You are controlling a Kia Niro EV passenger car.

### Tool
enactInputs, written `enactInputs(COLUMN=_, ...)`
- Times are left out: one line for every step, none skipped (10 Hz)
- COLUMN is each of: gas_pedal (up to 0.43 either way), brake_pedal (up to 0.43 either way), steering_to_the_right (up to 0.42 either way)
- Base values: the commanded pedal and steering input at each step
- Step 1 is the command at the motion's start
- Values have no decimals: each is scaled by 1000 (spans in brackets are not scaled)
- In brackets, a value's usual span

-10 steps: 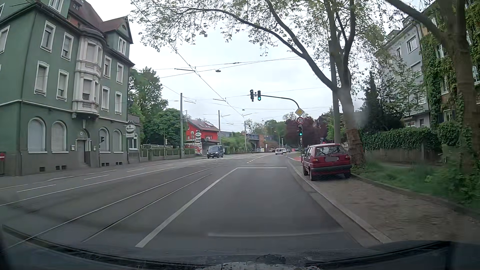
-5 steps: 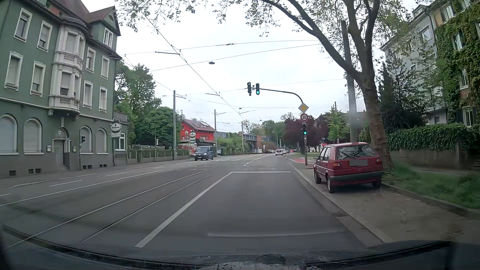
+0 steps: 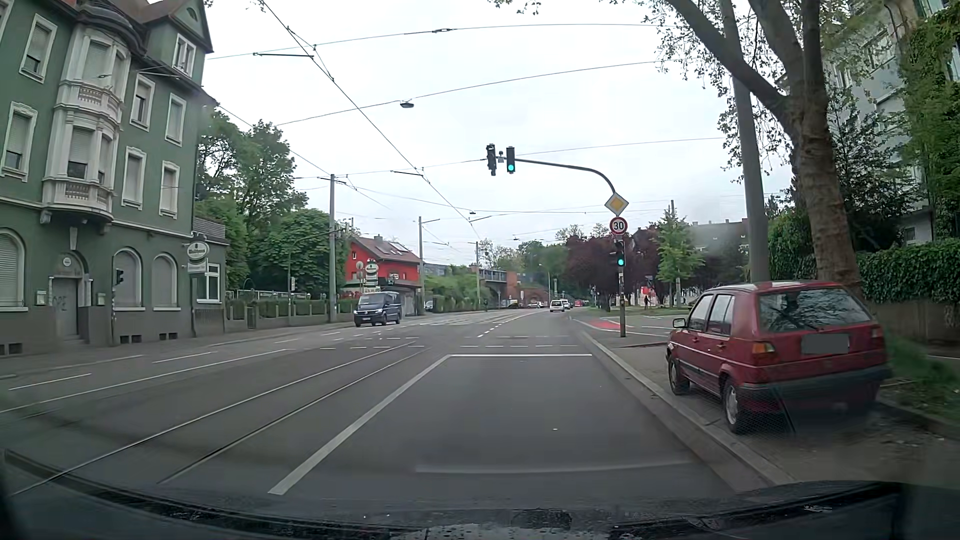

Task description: Follow the waypoints while adhering to traffic rules and regulations

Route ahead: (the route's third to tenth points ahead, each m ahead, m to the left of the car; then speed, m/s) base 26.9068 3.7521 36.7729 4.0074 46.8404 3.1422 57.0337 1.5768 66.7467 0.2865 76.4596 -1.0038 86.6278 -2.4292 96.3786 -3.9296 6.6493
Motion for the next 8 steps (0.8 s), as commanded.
enactInputs(gas_pedal=98, brake_pedal=0, steering_to_the_right=15)
enactInputs(gas_pedal=98, brake_pedal=0, steering_to_the_right=15)
enactInputs(gas_pedal=98, brake_pedal=0, steering_to_the_right=16)
enactInputs(gas_pedal=98, brake_pedal=0, steering_to_the_right=16)
enactInputs(gas_pedal=110, brake_pedal=0, steering_to_the_right=16)
enactInputs(gas_pedal=110, brake_pedal=0, steering_to_the_right=16)
enactInputs(gas_pedal=110, brake_pedal=0, steering_to_the_right=16)
enactInputs(gas_pedal=110, brake_pedal=0, steering_to_the_right=16)
